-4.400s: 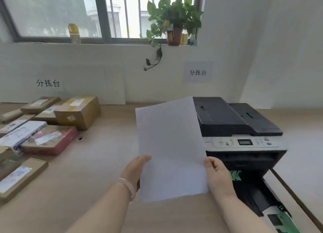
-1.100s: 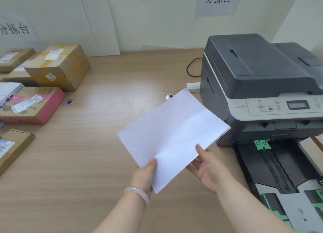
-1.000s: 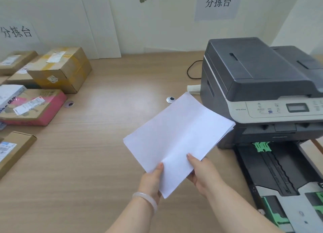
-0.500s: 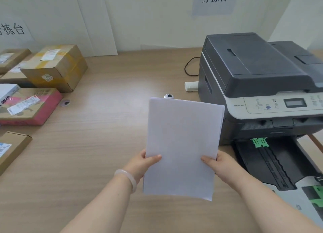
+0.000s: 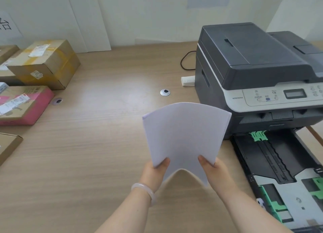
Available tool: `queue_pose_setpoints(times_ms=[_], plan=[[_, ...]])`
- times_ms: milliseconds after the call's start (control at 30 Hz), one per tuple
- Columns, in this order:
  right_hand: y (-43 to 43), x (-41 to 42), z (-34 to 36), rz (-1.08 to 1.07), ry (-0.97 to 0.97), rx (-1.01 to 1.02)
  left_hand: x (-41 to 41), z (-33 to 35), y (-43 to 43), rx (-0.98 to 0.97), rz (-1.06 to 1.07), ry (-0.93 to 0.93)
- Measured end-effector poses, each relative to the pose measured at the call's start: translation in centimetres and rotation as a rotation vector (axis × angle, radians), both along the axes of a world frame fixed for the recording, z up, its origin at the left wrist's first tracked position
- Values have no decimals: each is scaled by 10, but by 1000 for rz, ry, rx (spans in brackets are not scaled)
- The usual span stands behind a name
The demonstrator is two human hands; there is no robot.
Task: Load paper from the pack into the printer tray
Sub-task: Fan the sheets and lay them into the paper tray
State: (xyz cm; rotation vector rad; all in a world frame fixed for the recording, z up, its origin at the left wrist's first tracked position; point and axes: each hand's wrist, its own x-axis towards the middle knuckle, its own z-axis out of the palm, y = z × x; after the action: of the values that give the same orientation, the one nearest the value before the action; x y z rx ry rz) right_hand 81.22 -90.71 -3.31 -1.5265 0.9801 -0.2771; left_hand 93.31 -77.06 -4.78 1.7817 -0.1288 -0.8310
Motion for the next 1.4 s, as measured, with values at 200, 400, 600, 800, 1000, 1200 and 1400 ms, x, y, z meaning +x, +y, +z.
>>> queue_pose_setpoints(times_ms=[200,400,600,800,1000,1200,1400], plan=[[-18,8,39,-21,63,-65,9,40,-10,27,-11,8],[-37,-13,102,15,-6,-114,10,105,-11,-192,-4,-107],[-44,-66,134,-59,-56,-21,-19,131,-24,-232,-75,-99],[-62,-124,142,-77,-68,71,-62,128,-49,-189,-171,-81],[-98,-182,126,-100,-59,147,-121,110,-88,-156,-169,-31],[-147,-249,110,-143,136,-106,-209,82,-142,-81,-72,35],[-201,-298,71,-133,274,-191,-268,48,-177,89,-55,40]])
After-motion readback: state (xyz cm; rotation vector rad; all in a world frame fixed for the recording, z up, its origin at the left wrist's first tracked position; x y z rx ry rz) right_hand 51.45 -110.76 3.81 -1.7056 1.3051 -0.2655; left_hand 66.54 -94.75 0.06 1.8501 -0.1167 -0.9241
